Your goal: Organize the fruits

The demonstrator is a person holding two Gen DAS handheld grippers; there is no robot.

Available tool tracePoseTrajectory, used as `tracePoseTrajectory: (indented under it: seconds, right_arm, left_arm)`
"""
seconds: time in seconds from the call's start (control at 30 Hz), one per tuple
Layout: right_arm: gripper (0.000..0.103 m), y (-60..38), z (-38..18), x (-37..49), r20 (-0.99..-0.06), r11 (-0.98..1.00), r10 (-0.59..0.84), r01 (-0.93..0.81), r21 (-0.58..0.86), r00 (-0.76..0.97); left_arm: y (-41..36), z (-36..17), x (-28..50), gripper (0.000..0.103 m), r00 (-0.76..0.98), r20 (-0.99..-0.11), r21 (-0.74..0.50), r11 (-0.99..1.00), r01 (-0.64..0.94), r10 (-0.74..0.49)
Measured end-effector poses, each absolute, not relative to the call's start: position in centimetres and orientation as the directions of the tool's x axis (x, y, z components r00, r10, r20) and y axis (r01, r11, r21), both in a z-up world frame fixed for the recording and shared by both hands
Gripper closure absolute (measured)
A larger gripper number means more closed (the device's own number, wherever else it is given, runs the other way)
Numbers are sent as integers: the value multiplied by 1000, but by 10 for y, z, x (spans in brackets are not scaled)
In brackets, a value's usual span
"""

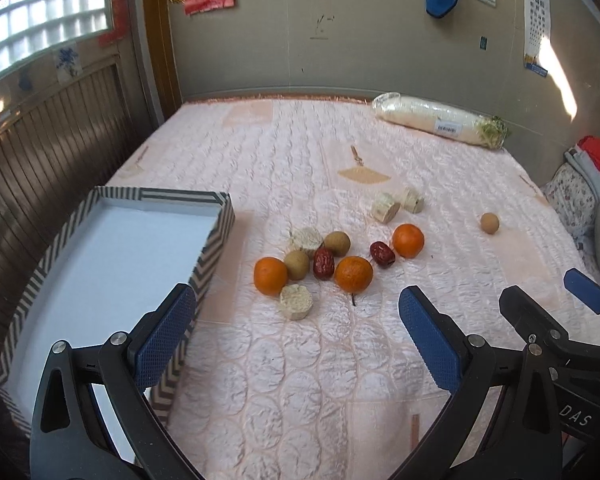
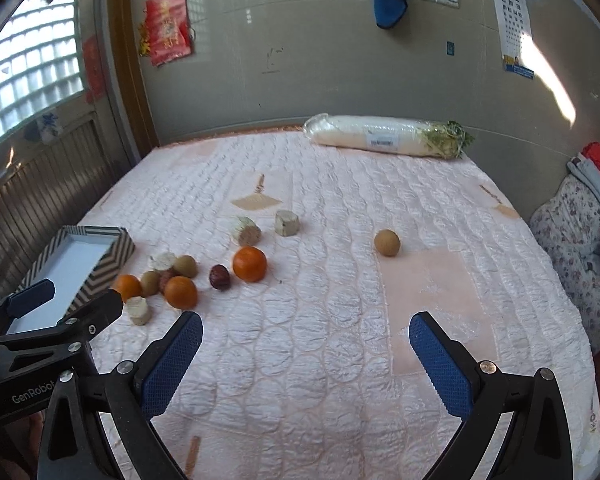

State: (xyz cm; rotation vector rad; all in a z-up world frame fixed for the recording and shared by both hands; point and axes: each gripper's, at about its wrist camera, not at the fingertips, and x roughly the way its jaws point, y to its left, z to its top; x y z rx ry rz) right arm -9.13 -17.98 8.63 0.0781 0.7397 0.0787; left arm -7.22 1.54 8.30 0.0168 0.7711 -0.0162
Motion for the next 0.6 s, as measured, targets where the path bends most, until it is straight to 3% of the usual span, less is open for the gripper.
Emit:
tracePoseTrajectory:
  seconds: [0.6]
  right_arm:
    - [0,-171,109,-109,-620,991,132,-94,93,773]
  left_arm:
    - [26,95,-87,1,740,-671,-15,999,33,-35]
